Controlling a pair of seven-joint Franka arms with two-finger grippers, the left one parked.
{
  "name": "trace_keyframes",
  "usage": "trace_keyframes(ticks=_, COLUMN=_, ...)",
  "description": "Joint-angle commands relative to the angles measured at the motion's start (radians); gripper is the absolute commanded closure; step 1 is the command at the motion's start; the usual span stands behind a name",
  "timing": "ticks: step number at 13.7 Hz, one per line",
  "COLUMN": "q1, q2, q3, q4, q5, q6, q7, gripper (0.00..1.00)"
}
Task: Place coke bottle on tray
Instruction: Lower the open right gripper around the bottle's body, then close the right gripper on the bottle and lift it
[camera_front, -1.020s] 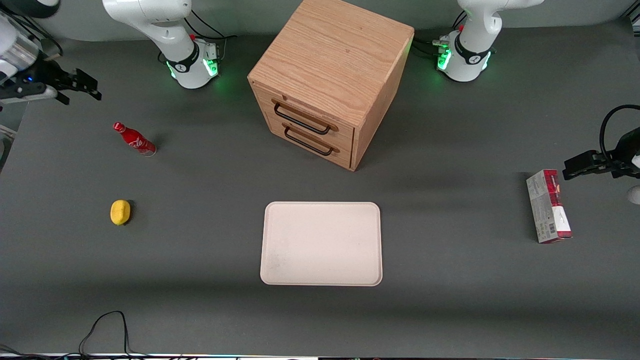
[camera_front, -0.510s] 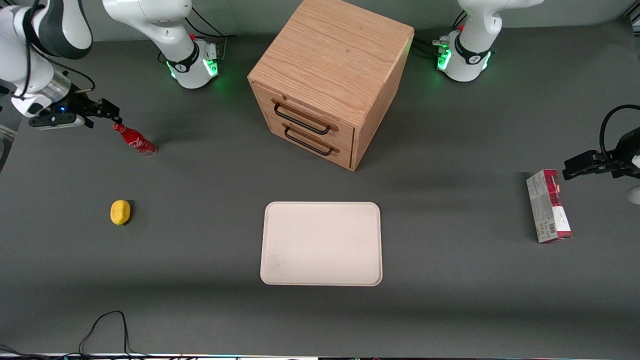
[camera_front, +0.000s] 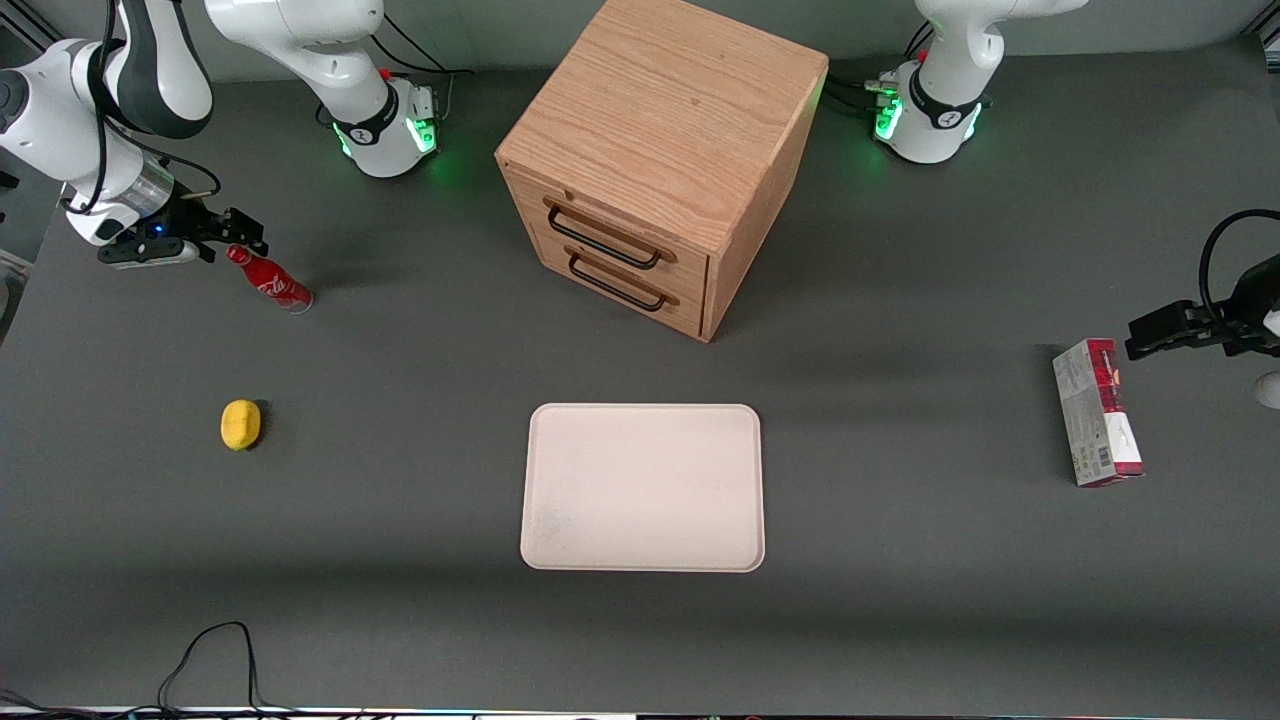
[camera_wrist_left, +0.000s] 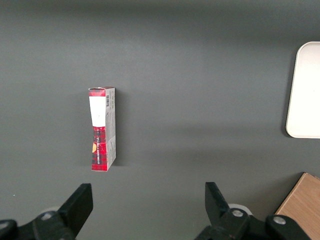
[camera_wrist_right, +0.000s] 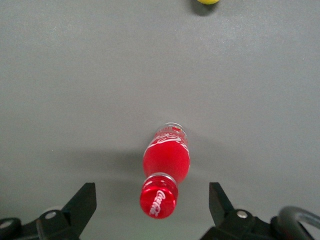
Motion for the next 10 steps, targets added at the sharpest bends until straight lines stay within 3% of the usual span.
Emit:
trace_keyframes(ticks=1, q1=0.017, q2=0.028, q3=-0.023, q4=-0.021, q5=-0.024, q6=0.073, q7=-0.036, gripper=0.0)
trace_keyframes(ticks=7, q1=0.017, q2=0.057, q3=-0.023, q4=-0.023, q5=-0.024, q6=0.094, q7=-0.036, gripper=0.02)
trace_keyframes(ticks=9, q1=0.017, q2=0.057, q3=-0.023, q4=-0.023, q5=-0.024, q6=0.091, q7=-0.036, gripper=0.37)
trace_keyframes(ticks=10, q1=0.017, q2=0.057, q3=-0.023, q4=-0.023, q5=-0.024, q6=0.088, q7=-0.035, gripper=0.49)
